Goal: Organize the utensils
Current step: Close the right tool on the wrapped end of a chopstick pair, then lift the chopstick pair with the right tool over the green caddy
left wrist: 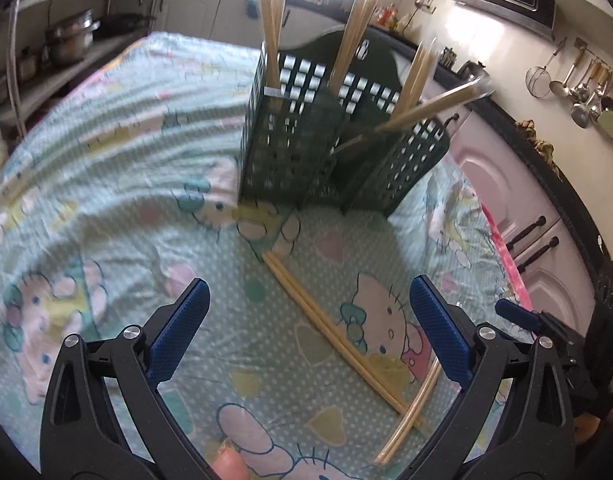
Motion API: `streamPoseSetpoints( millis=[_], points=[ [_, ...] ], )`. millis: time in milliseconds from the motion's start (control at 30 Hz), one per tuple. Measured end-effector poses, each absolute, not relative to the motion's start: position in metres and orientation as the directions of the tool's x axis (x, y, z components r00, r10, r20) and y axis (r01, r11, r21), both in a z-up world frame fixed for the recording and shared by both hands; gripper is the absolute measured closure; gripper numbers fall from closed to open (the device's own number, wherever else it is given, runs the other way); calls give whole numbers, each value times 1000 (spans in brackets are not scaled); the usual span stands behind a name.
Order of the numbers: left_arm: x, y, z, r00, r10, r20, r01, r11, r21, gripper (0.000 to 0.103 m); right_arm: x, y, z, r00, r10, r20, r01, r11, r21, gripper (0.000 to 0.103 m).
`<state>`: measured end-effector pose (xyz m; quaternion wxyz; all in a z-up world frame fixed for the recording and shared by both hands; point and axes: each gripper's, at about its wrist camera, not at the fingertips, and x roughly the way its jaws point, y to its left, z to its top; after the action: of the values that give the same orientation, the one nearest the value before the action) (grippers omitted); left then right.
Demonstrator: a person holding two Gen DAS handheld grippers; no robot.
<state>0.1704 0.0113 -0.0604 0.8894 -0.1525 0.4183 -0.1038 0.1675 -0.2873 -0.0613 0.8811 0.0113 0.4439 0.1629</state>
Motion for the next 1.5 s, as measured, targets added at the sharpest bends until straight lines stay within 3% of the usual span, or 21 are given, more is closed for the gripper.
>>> streamPoseSetpoints(
  millis=[133,333,400,500,633,833,1100,1200,1267,1500],
  points=[
    [177,12,-73,590,-347,-729,46,916,-399,11,173,-292,-71,523,300,-798,-247,949,195,25],
    [189,13,-94,521,-406,-751,15,884,-468,42,185,-296,-86,455,323,-830,-202,945,257,38],
    [193,14,-99,509,-411,-756,6,880,-475,44,190,-297,-91,430,333,-839,-188,942,277,45],
    [199,15,-99,503,-420,-755,1,874,-486,46,197,-297,-95,423,341,-839,-170,940,296,47],
    [209,19,-102,494,-422,-760,-24,867,-497,56,208,-299,-96,414,363,-835,-145,932,333,50],
    [224,24,-106,484,-420,-767,-57,860,-507,65,223,-306,-98,407,388,-827,-109,920,377,60],
    [243,20,-105,475,-390,-788,-76,875,-479,66,237,-307,-101,412,373,-831,-100,925,366,83],
    [248,18,-105,473,-372,-799,-85,883,-462,73,239,-306,-101,420,369,-829,-107,928,358,90],
    [250,19,-106,471,-348,-810,-96,893,-439,85,240,-304,-100,426,368,-827,-115,928,354,92],
    [248,33,-105,468,-354,-810,-99,890,-446,95,236,-286,-87,458,380,-804,-186,925,332,95]
  ],
)
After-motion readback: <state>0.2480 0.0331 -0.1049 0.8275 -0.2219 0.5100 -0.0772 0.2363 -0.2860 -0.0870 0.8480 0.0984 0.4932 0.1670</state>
